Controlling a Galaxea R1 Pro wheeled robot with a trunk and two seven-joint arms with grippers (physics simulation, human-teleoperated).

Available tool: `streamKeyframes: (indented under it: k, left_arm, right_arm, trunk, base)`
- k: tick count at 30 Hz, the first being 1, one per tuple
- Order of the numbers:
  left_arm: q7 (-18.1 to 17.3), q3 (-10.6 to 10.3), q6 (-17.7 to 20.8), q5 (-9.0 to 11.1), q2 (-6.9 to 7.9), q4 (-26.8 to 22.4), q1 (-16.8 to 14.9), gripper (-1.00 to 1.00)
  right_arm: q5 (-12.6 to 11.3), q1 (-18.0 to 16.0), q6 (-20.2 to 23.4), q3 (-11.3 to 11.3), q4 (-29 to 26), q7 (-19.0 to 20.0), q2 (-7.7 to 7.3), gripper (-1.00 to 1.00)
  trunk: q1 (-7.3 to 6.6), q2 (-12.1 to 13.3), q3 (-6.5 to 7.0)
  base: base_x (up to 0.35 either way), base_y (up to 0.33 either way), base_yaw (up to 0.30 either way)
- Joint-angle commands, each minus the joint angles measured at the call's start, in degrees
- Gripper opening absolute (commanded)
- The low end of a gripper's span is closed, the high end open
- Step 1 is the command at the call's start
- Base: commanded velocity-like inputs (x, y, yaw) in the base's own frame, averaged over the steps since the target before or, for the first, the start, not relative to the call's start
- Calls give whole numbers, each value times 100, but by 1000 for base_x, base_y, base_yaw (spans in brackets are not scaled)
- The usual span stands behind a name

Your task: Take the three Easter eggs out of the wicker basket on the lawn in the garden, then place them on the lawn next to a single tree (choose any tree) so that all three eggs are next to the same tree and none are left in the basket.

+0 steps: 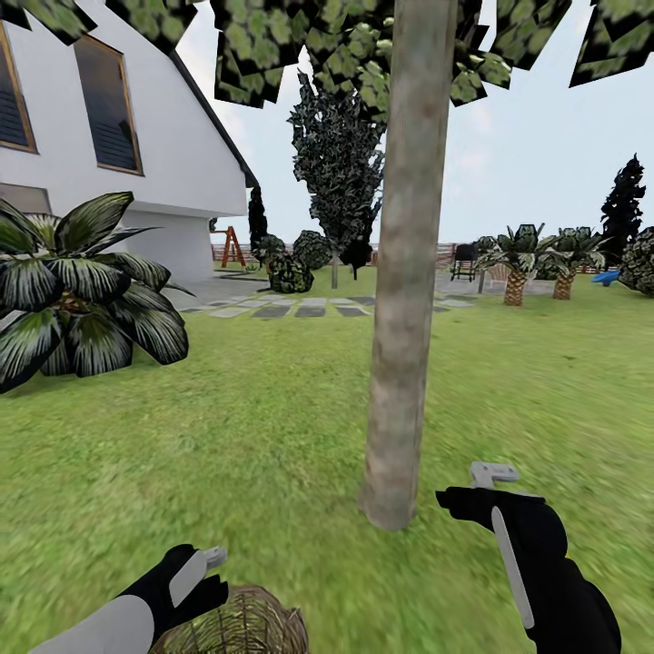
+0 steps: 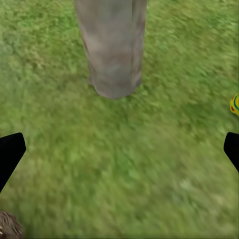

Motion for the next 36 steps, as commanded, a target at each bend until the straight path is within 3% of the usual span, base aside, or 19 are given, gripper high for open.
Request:
streamKeyframes:
  k: [1,13,36]
  left_arm:
    - [40,-47,24,61,4,-13,-1,100]
    - [40,-47,24,61,5,-11,-1,100]
    - [23,-47,25,61,6,-13,-1,100]
  right_arm:
    - [52,-5,24,-7,-6,40,5,100]
    - [52,-5,24,-14,-6,40,5,100]
    - [52,-5,24,-16,-6,40,3,100]
  trunk:
    - [-1,-3,-7]
    - [-1,-3,-7]
    - [-45,77,29]
  base:
    - [-44,0,0]
    - [-124,0,0]
    - [-8,0,0]
